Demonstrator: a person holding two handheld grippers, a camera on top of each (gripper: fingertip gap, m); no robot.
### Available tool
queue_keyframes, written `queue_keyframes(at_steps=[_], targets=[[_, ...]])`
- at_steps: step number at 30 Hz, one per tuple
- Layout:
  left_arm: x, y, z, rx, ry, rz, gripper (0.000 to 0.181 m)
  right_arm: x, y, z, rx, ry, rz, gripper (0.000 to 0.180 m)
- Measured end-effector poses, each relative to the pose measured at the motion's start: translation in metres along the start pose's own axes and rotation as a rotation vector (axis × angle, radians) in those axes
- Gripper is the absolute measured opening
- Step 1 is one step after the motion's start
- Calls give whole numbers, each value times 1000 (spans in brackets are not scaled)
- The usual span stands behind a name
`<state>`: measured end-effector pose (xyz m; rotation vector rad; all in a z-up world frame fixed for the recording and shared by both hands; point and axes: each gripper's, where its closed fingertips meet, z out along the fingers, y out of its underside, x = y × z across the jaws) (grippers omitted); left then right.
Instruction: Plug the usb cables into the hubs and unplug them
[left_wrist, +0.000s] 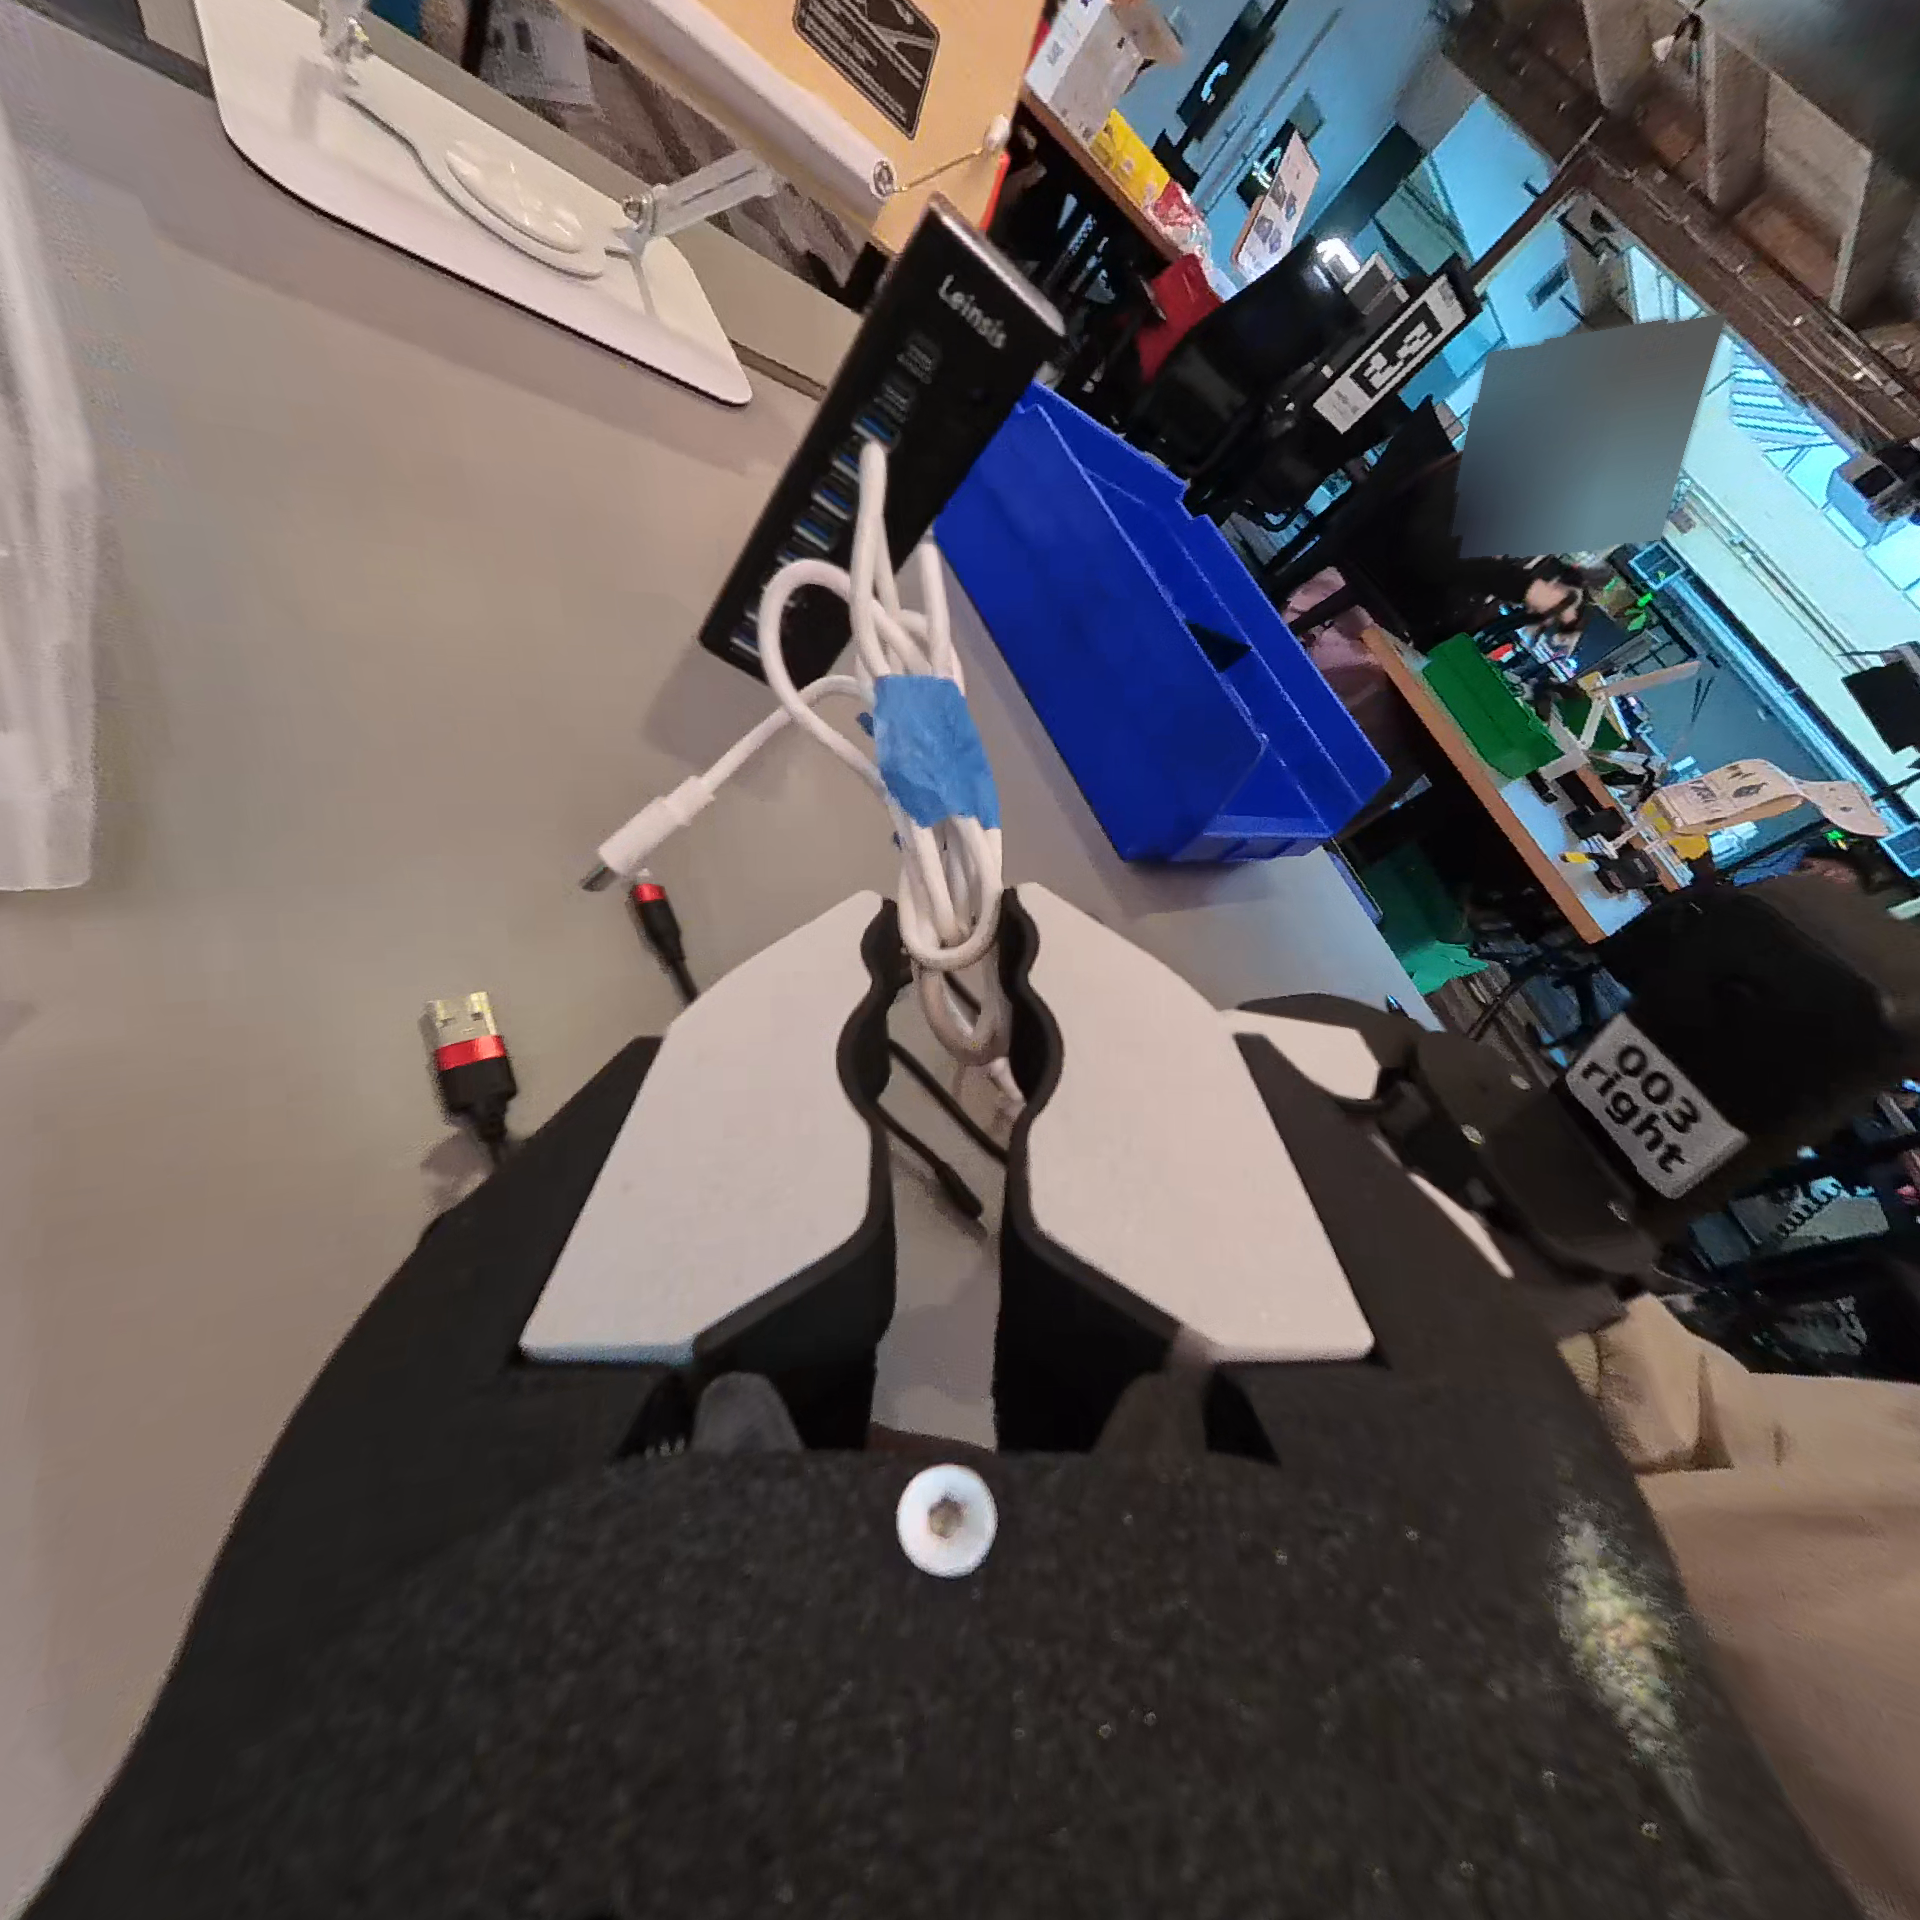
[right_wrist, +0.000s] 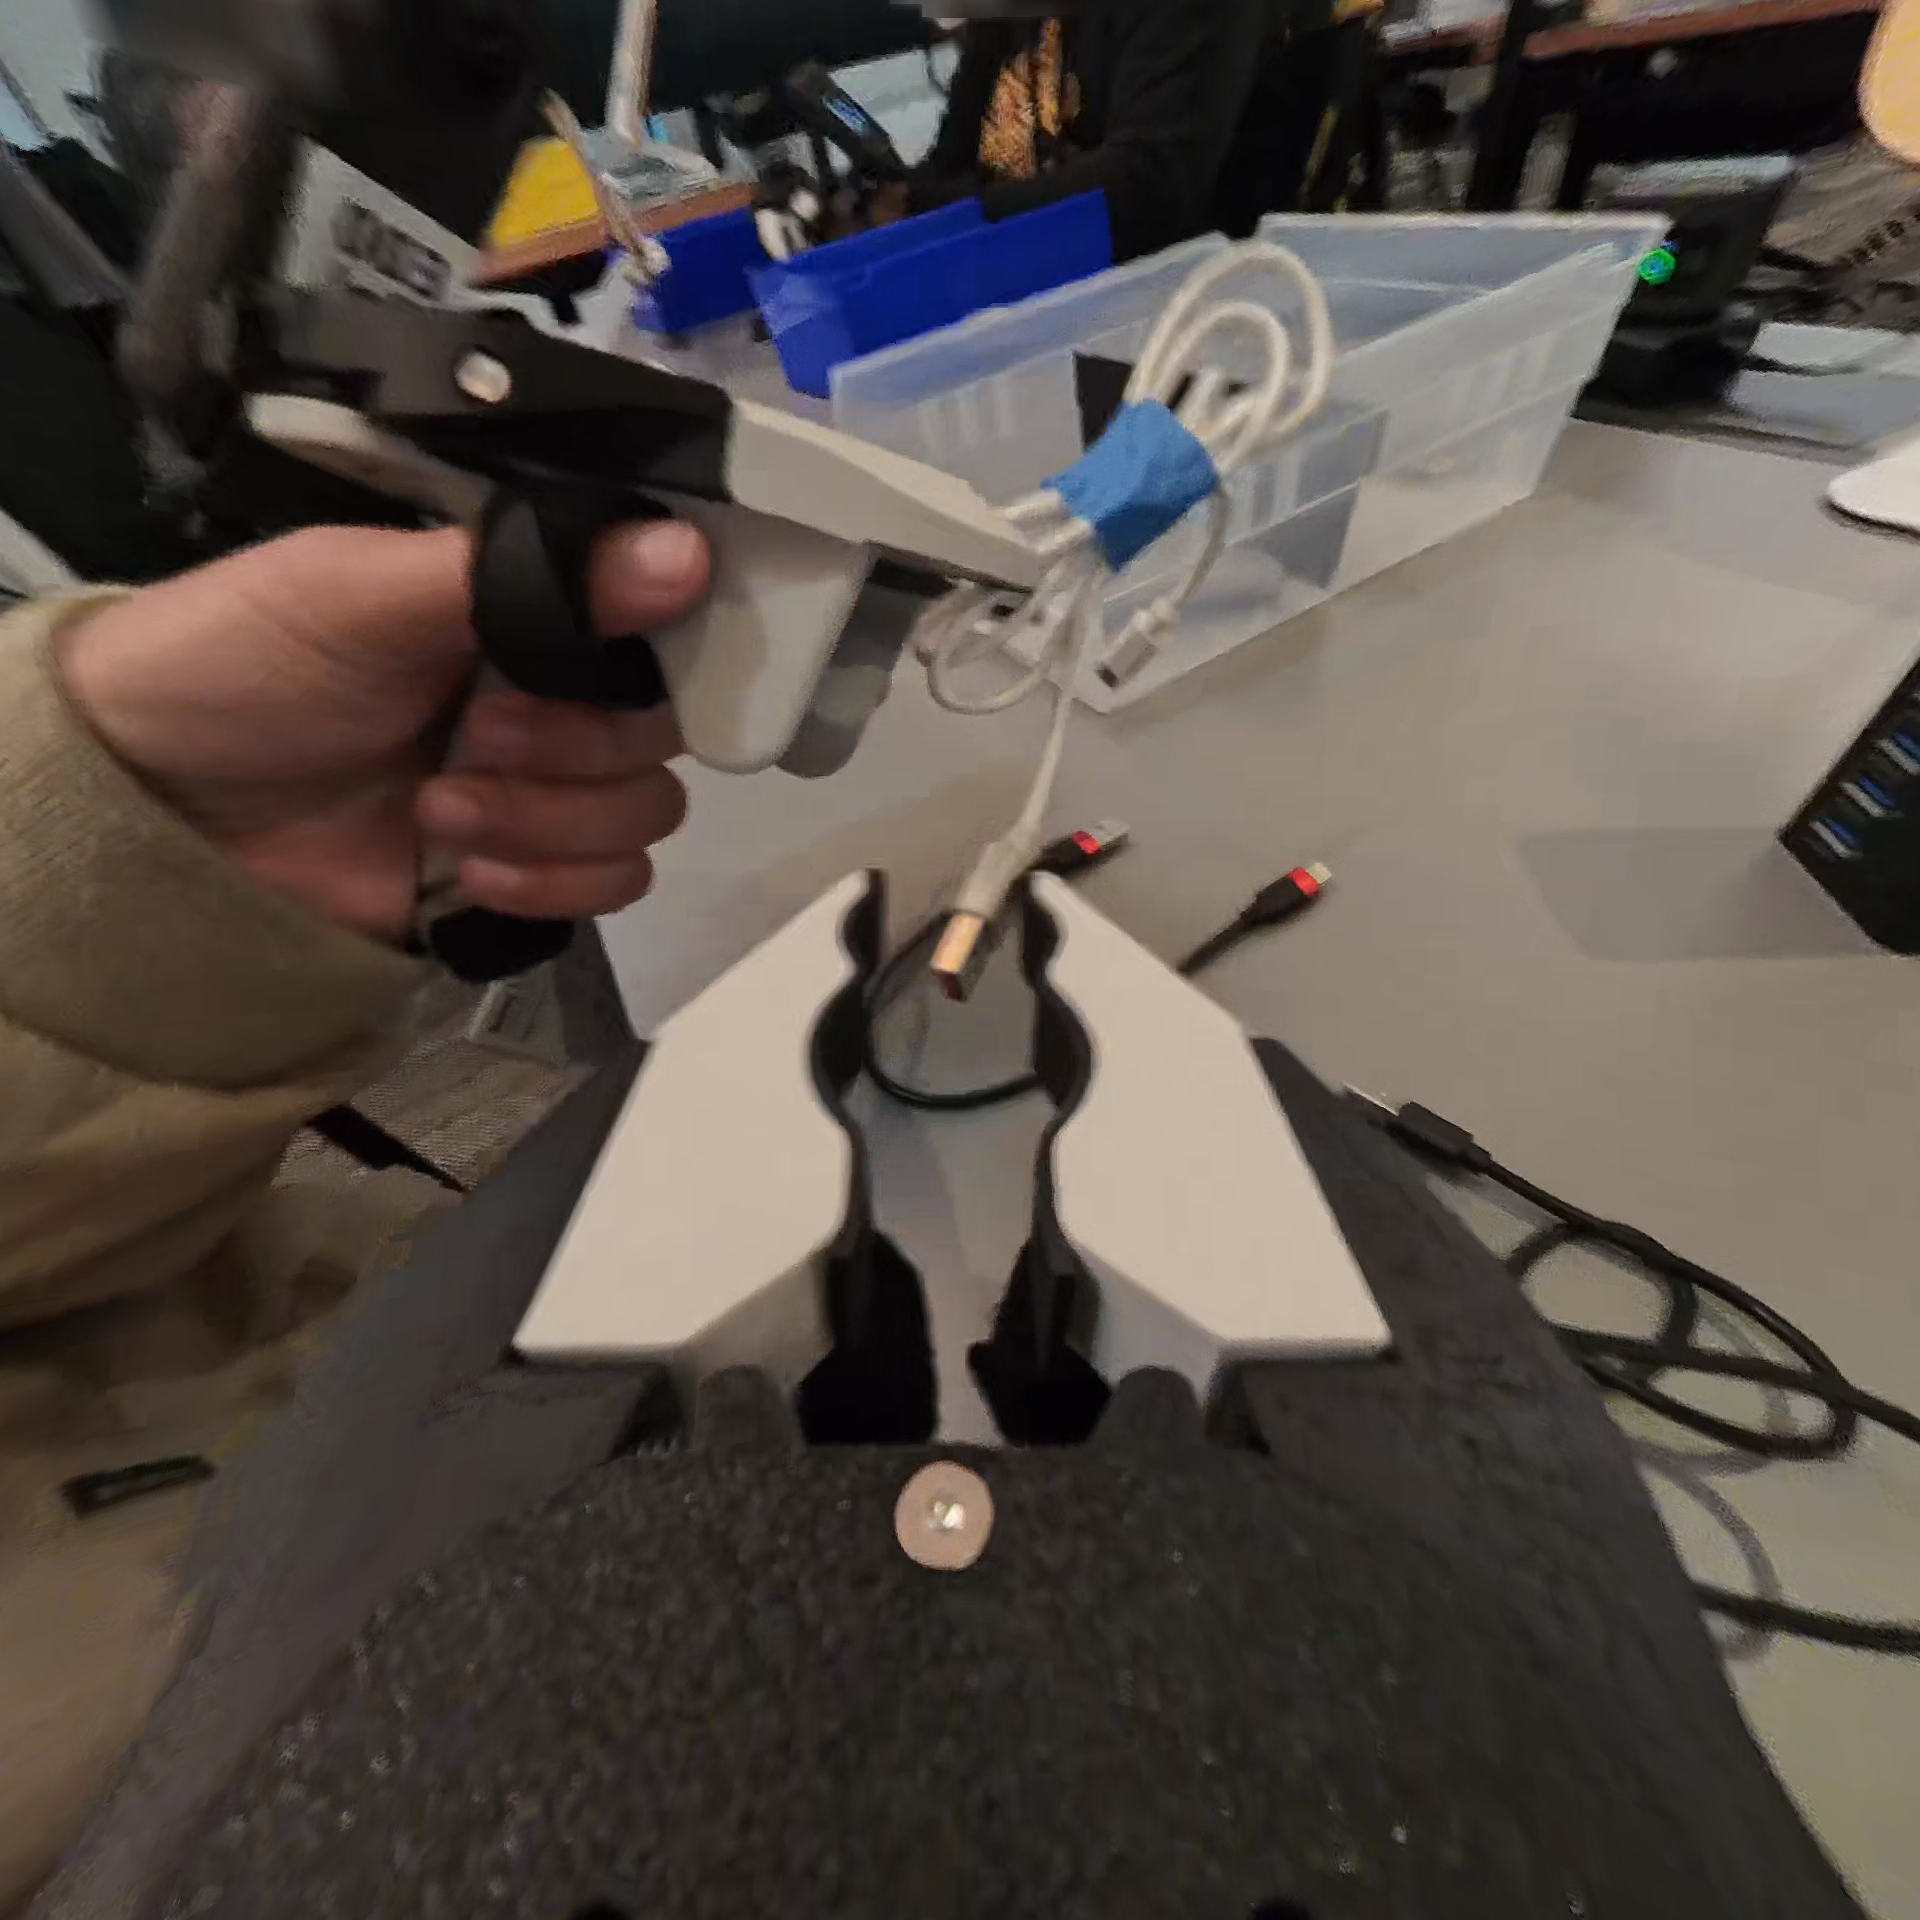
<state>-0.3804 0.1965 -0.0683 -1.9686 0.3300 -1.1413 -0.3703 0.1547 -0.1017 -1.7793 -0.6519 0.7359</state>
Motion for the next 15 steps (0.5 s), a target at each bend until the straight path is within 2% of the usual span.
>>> queue_keyframes(at_steps=[1,2,5,6,8,10,12,14,15], targets=[[2,1,1,-3,3,-4,18,10,7,0,-38,41,2,9],[3,2,1,-6,1,-6,18,18,9,-3,-48,57,16,8],[4,9,0,-46,13,72,19,19,5,-15,-54,-89,174,7],[5,11,-1,-50,18,134,21,20,5,-20,-58,-150,240,7],[10,13,-5,-23,42,313,38,25,-2,-31,-43,-280,416,7],[19,20,-11,20,77,506,41,25,-17,-49,-8,-458,574,7],[38,31,-16,45,193,605,39,31,-24,-62,8,-554,677,7],[66,48,-22,12,378,605,24,35,-35,-74,63,-647,784,7],[79,55,-24,-15,455,596,24,35,-40,-79,76,-706,837,7]])
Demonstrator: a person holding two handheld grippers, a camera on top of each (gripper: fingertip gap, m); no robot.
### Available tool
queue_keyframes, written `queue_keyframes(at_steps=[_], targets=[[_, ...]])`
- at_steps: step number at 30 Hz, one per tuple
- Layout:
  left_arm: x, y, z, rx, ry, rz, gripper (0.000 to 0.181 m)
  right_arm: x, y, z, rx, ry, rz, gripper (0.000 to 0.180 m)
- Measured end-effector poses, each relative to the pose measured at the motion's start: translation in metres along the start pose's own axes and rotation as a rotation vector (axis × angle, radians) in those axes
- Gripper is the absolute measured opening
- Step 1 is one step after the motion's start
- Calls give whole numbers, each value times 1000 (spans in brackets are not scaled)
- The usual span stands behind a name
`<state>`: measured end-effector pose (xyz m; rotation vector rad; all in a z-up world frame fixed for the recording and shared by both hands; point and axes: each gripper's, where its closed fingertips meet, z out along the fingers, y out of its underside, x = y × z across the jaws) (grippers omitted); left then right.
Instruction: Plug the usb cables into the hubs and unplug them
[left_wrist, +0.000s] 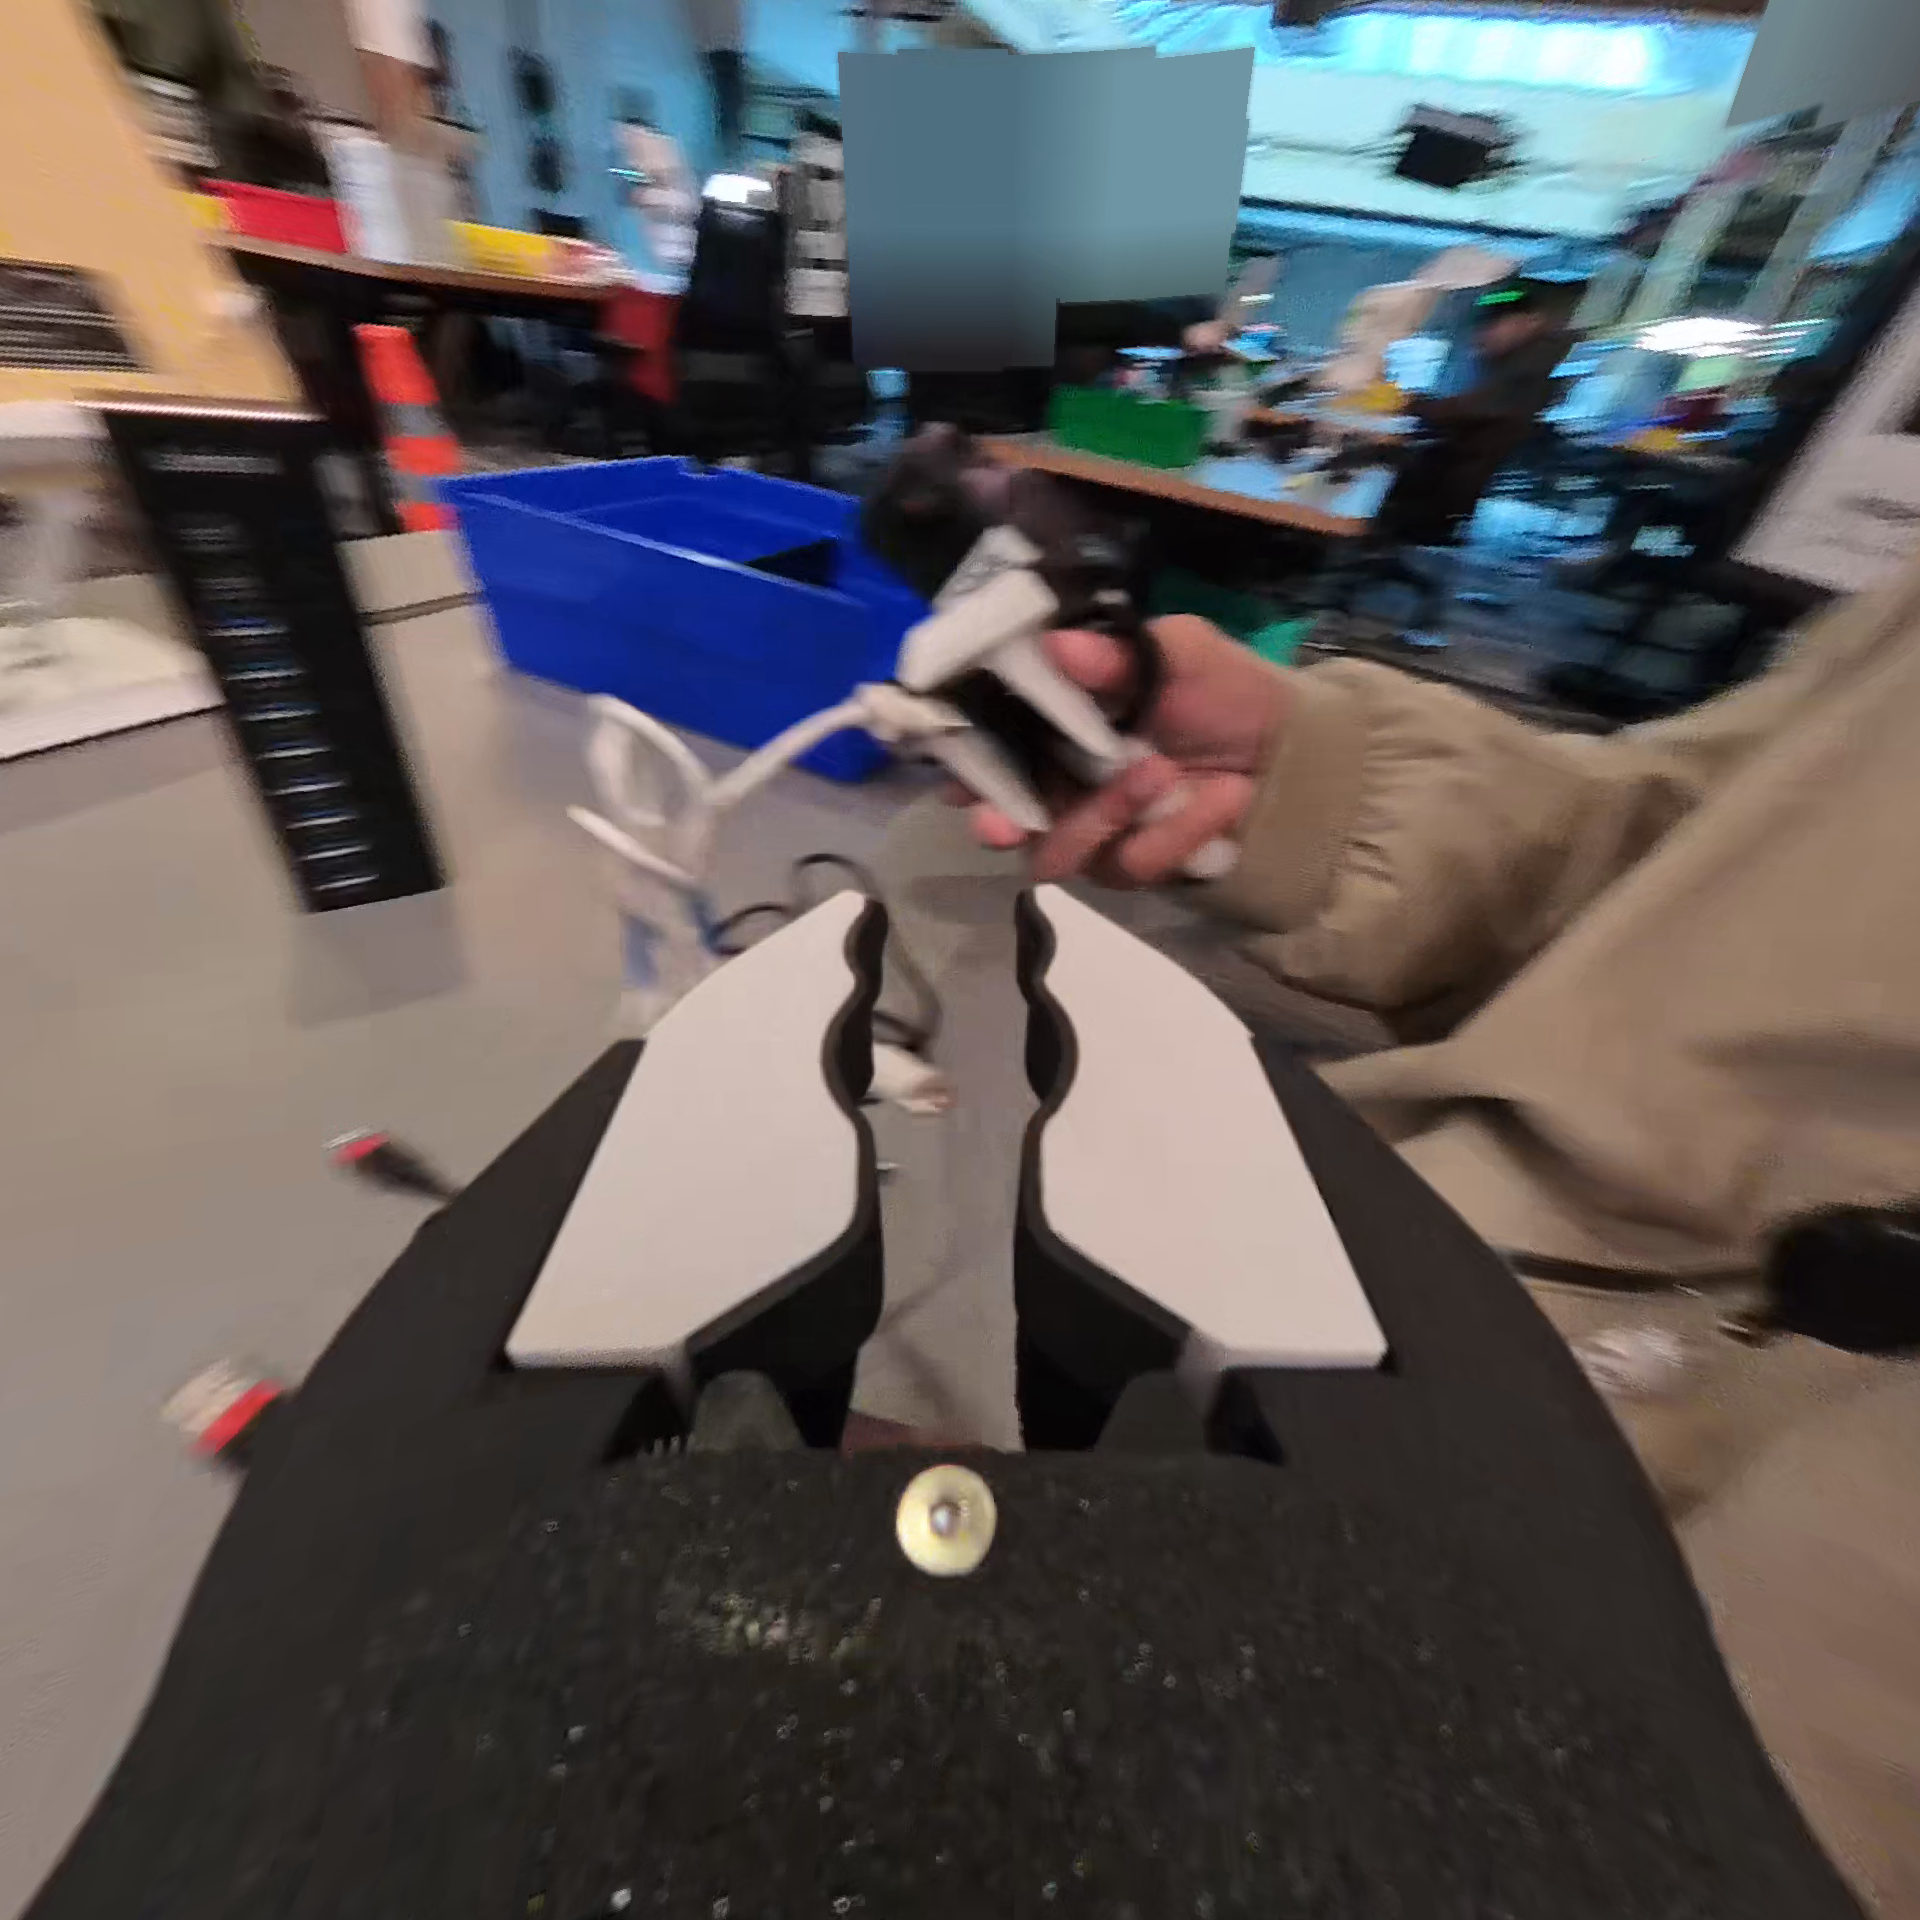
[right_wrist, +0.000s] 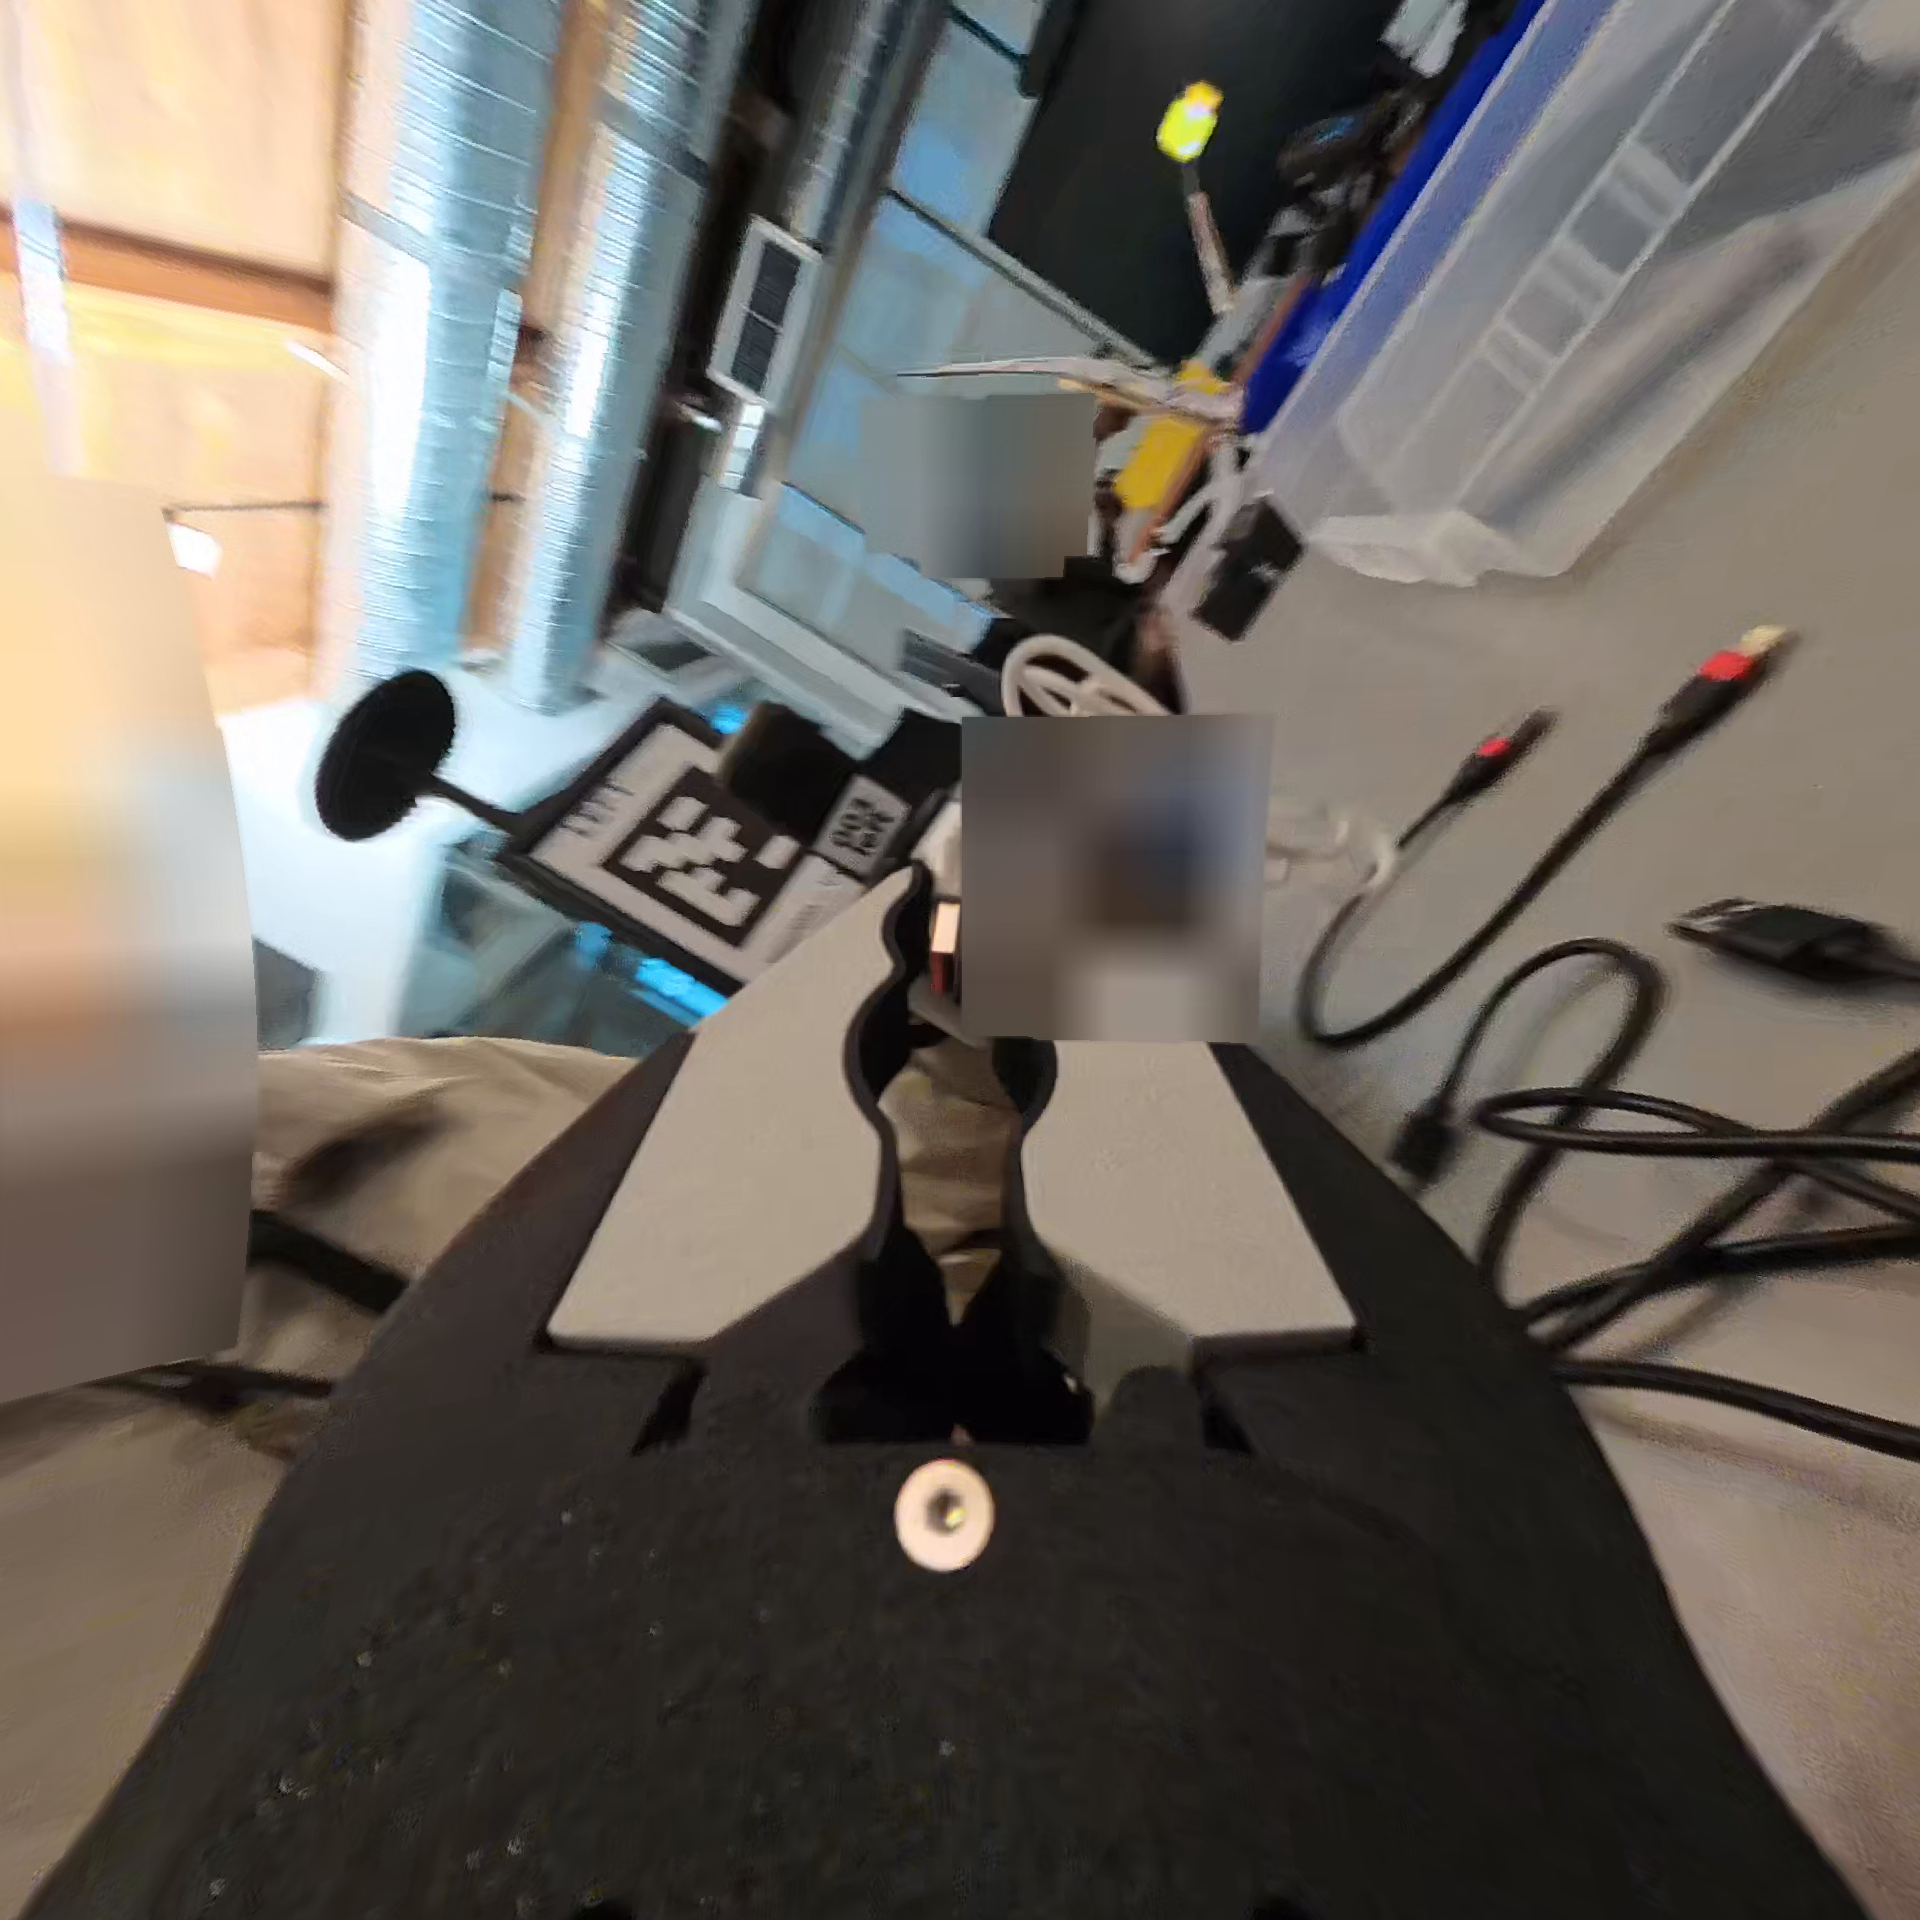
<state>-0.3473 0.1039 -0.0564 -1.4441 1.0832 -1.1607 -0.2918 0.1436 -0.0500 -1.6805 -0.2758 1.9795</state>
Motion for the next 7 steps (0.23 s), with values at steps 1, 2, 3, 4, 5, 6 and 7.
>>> queue_keyframes(at_steps=[1,2,3,4,5,6,7], targets=[[10,-2,4,-1,41,2,26,-4,0,-1,-3,-49,42,7],[13,-3,6,0,37,27,33,-5,1,-2,-8,-69,68,7],[13,-6,8,4,3,71,40,-1,4,-2,-21,-51,77,7],[12,-8,8,5,-35,127,41,6,9,-1,-48,2,61,7],[10,-8,8,-7,-71,177,42,12,13,-1,-80,53,21,7],[8,-4,8,-38,-92,209,39,12,18,1,-114,80,-24,7],[7,1,10,-72,-96,224,39,10,24,3,-153,85,-56,7]])
